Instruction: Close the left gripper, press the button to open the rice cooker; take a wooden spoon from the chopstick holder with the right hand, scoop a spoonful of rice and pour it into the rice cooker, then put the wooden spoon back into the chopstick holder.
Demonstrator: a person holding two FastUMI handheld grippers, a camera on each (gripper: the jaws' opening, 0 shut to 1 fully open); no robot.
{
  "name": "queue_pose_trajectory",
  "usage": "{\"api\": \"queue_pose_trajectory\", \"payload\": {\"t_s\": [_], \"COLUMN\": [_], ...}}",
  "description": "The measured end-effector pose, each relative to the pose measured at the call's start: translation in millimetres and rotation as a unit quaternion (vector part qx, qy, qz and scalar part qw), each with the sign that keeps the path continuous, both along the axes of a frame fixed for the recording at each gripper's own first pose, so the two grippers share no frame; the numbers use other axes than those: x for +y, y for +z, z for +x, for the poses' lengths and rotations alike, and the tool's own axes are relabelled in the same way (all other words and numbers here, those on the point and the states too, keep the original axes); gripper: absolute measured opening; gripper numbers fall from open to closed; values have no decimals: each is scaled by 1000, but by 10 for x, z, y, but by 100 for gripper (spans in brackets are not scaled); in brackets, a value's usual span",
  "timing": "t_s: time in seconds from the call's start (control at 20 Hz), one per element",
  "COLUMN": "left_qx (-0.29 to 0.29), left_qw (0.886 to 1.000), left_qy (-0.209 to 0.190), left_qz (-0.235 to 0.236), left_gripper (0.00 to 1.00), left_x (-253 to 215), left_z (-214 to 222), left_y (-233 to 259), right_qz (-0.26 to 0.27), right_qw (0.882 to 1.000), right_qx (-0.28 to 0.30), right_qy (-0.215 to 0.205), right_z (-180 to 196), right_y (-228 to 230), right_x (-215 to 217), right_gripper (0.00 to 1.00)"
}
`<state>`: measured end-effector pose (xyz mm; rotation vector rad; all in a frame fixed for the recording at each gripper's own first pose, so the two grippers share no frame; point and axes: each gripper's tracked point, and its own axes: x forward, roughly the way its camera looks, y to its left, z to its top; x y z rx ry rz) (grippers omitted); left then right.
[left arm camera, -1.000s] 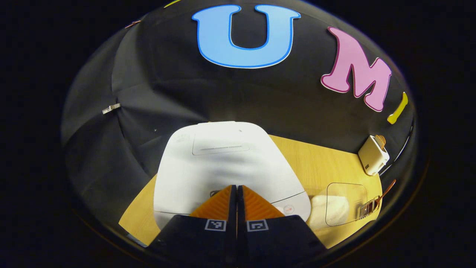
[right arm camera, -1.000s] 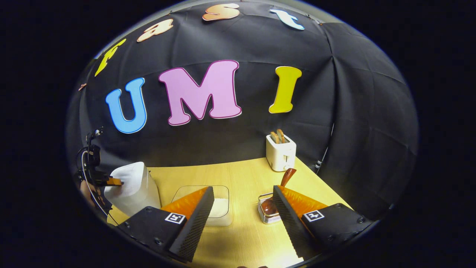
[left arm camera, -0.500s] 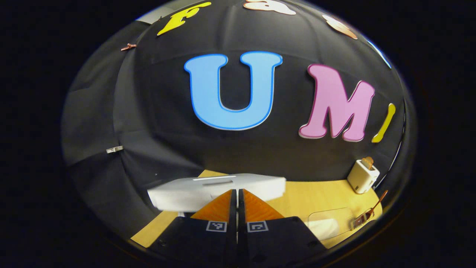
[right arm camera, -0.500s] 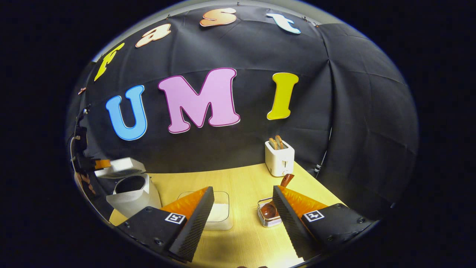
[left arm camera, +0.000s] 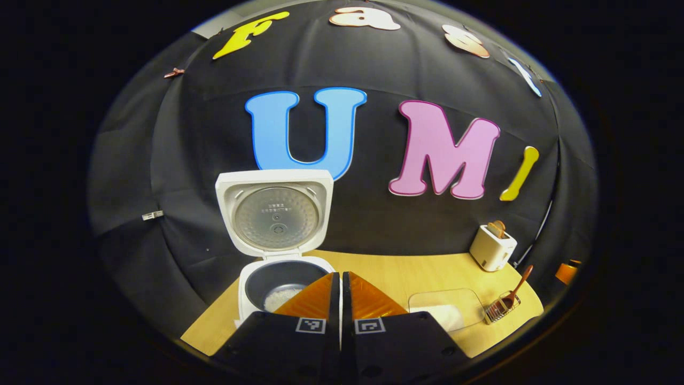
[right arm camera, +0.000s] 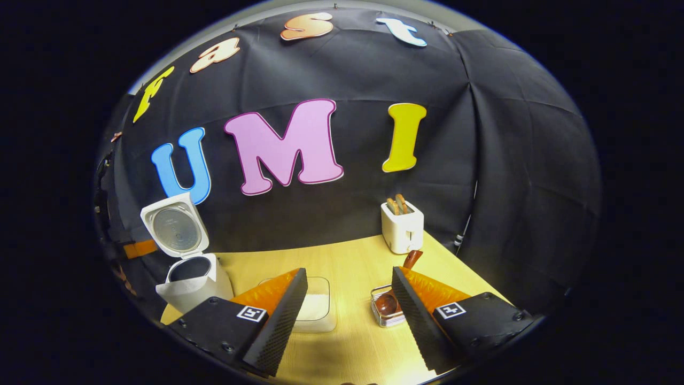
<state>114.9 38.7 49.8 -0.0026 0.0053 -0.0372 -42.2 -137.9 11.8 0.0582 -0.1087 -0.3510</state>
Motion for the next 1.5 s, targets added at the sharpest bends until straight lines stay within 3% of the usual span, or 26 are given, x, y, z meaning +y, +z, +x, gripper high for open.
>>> {"api": "queue_pose_trajectory", "payload": {"t_s": [0.25,0.45,0.6,0.95,1.3,1.4,1.45,1.5], "left_qx": [8,20,1,27,57,76,85,92], "left_qw": [999,997,997,999,998,997,996,995], "left_qy": [-43,-70,-79,-37,-2,-2,-1,0], "left_qz": [1,4,-10,-7,-8,-13,-21,-28], "left_gripper": [5,22,99,96,96,95,95,96], "left_x": [-375,-627,-752,-803,-850,-891,-912,-929], "left_z": [-192,-271,-364,-428,-618,-669,-684,-716], "left_y": [-187,-268,-196,-345,-609,-770,-844,-904], "right_qz": [6,19,16,20,113,128,128,129], "right_qw": [1000,999,998,989,979,978,978,977], "right_qx": [18,44,68,146,164,158,158,159], "right_qy": [-12,-6,-7,36,43,47,51,62], "right_z": [200,455,686,1246,1753,1900,1948,2006], "right_y": [-60,-125,-281,-903,-1208,-1208,-1198,-1195], "right_x": [-403,-745,-1077,-1533,-1852,-1858,-1858,-1802], "right_gripper": [99,99,98,99,94,89,78,59]}}
